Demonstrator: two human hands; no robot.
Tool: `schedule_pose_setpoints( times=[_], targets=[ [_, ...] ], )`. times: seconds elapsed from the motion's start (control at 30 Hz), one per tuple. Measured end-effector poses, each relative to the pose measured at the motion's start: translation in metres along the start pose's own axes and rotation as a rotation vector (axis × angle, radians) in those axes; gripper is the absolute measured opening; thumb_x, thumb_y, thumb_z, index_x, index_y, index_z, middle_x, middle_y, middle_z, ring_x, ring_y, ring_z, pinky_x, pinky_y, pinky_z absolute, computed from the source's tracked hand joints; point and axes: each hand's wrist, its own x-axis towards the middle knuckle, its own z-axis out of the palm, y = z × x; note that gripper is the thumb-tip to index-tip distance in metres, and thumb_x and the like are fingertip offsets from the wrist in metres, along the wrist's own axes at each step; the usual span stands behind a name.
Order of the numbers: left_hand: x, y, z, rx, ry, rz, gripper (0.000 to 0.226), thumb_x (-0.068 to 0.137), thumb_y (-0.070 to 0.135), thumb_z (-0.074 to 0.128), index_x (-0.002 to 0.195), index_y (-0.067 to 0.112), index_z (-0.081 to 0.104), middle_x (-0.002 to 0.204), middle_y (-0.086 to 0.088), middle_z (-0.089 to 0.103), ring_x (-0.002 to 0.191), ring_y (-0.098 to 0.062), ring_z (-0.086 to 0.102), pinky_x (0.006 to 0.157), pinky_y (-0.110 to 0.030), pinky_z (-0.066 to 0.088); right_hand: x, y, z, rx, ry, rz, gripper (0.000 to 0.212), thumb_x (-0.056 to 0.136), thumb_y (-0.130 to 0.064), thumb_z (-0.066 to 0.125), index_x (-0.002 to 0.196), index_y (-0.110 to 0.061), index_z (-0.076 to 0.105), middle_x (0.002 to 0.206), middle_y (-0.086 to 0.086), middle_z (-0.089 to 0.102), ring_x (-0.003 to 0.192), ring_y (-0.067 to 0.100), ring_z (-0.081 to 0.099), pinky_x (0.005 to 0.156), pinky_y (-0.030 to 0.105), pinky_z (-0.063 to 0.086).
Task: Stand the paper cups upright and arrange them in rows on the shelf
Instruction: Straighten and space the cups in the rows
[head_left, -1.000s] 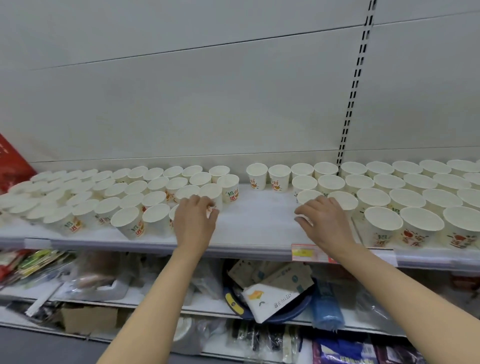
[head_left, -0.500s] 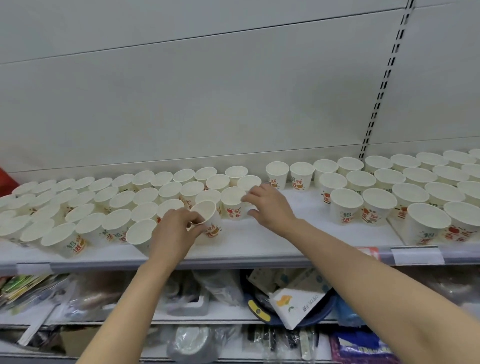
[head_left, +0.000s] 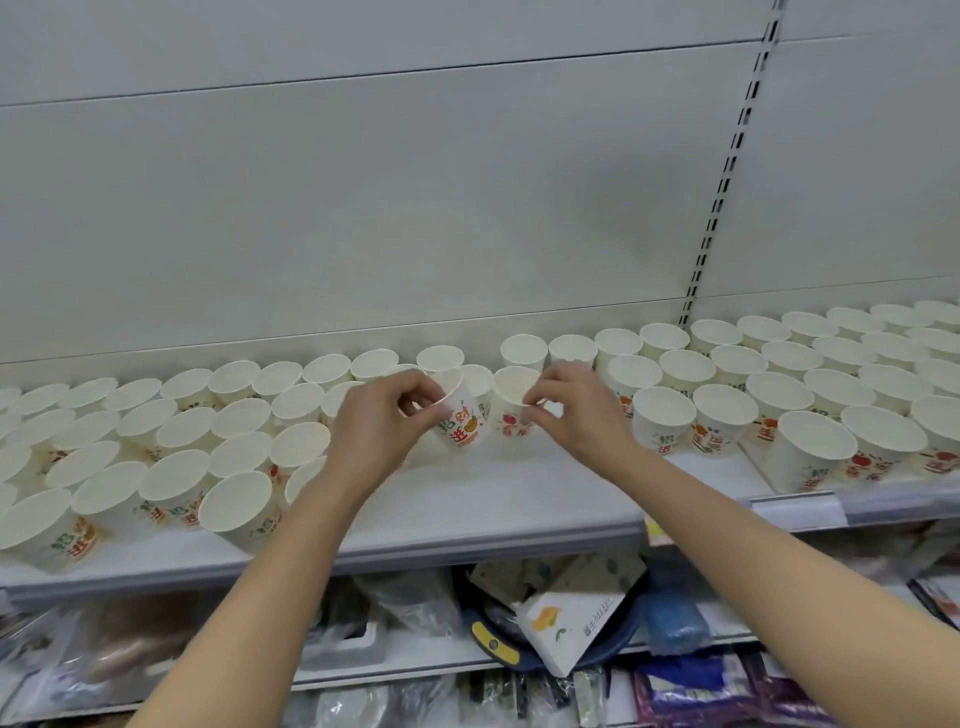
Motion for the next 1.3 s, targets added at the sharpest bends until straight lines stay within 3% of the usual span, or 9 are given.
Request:
schedule_pose_setpoints(
  times=[0.2,0.5,0.67,0.97,1.1,1.17,1.23,1.3],
  targets=[
    [0.057,0.018,0.081,0.156,-0.177,-0.006,0.008,0.077,0.032,0.075,0.077,0.029,0.068,0.077,0.015,0.067,0.078,-0.010,0.061,0.064,-0.027,0.045,0.022,0.052,-0.033,-0.274,-0.177,0.154,0.005,0.080,-0.024,0.070,0.083,-0.024,0.073,0.081,-0.002,0.065,0.086,0.022,0.050,0.062,0.030,0.033],
    [0.083,0.018,0.142,0.329,-0.208,0.020,0.002,0.080,0.026,0.070,0.081,0.024,0.069,0.086,0.006,0.070,0.085,-0.019,0.063,0.065,-0.032,0.050,0.035,0.074,-0.027,-0.548,-0.328,-0.059,0.012,0.077,-0.009,0.062,0.073,-0.016,0.070,0.076,0.005,0.065,0.080,0.029,0.050,0.066,0.032,0.022],
    [0.081,0.012,0.144,0.315,-0.215,0.056,0.006,0.079,0.031,0.071,0.084,0.027,0.069,0.089,0.011,0.070,0.087,-0.013,0.061,0.066,-0.031,0.048,0.032,0.083,-0.028,-0.494,-0.269,-0.084,0.008,0.067,-0.008,0.071,0.067,-0.016,0.068,0.069,0.004,0.064,0.072,0.029,0.053,0.065,0.031,0.024],
    [0.078,0.017,0.141,0.285,-0.192,0.001,0.004,0.078,0.031,0.071,0.080,0.028,0.068,0.087,0.012,0.069,0.084,-0.010,0.062,0.062,-0.027,0.042,0.029,0.092,-0.025,-0.446,-0.221,-0.117,0.015,0.063,-0.005,0.072,0.058,-0.016,0.063,0.061,0.001,0.059,0.064,0.027,0.049,0.061,0.029,0.026],
    [0.069,0.014,0.130,0.241,-0.200,0.032,0.020,0.076,0.035,0.076,0.094,0.032,0.070,0.095,0.016,0.067,0.085,-0.008,0.059,0.069,-0.028,0.045,0.026,0.093,-0.021,-0.379,-0.183,-0.134,0.008,0.069,-0.017,0.076,0.074,-0.017,0.070,0.073,0.001,0.065,0.075,0.028,0.054,0.066,0.034,0.034],
    [0.066,0.009,0.117,0.216,-0.136,0.031,0.020,0.078,0.036,0.075,0.097,0.033,0.070,0.094,0.018,0.065,0.081,-0.006,0.057,0.068,-0.028,0.044,0.025,0.090,-0.019,-0.315,-0.098,-0.153,0.013,0.072,-0.025,0.077,0.080,-0.016,0.071,0.076,0.002,0.066,0.077,0.029,0.056,0.069,0.036,0.039],
    [0.068,-0.002,0.098,0.236,-0.006,-0.001,0.007,0.084,0.031,0.068,0.091,0.032,0.071,0.087,0.017,0.066,0.076,-0.007,0.058,0.065,-0.027,0.044,0.027,0.081,-0.014,-0.251,0.002,-0.192,0.010,0.074,-0.025,0.074,0.077,-0.017,0.070,0.073,0.000,0.064,0.072,0.027,0.055,0.066,0.033,0.038],
    [0.076,-0.018,0.077,0.310,0.120,-0.072,0.010,0.087,0.024,0.064,0.089,0.029,0.072,0.087,0.013,0.069,0.081,-0.012,0.061,0.066,-0.030,0.047,0.031,0.065,-0.006,-0.207,0.057,-0.234,0.006,0.073,-0.023,0.072,0.073,-0.018,0.069,0.070,-0.003,0.063,0.070,0.025,0.053,0.064,0.031,0.035]
  ],
)
